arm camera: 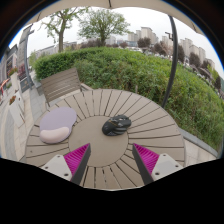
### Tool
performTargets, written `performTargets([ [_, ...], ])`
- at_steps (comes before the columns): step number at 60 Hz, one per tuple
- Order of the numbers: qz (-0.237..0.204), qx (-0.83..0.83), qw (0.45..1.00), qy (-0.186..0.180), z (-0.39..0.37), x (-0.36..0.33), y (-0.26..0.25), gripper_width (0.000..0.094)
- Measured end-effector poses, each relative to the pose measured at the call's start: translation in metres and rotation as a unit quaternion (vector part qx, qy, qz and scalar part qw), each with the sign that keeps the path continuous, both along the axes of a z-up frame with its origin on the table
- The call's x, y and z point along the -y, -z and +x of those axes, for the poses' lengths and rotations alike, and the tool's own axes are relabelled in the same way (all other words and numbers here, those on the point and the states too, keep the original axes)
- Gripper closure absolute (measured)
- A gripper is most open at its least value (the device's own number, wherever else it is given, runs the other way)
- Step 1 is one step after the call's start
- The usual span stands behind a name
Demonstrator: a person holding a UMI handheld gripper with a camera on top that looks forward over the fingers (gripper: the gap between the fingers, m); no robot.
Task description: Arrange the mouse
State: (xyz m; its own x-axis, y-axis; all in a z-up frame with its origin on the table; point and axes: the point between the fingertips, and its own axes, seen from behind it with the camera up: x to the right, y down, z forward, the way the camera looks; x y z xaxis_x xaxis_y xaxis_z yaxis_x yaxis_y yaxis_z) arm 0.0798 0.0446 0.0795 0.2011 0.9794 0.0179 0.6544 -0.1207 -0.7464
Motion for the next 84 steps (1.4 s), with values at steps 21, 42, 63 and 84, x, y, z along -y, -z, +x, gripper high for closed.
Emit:
performTargets([
  [21, -0.005, -0.003, 1.000, 0.016, -0.086, -0.013, 0.072, 0.0070],
  [42, -0.010, 0.001, 1.000, 0.018, -0.144, -0.029, 0.091, 0.0074],
  [63, -0.027, 0.002, 1.000, -0.013, -0.203, -0.020, 0.090, 0.0075],
  [84, -0.013, 0.009, 0.999, -0.034, -0.228, -0.010, 0.097, 0.0320],
])
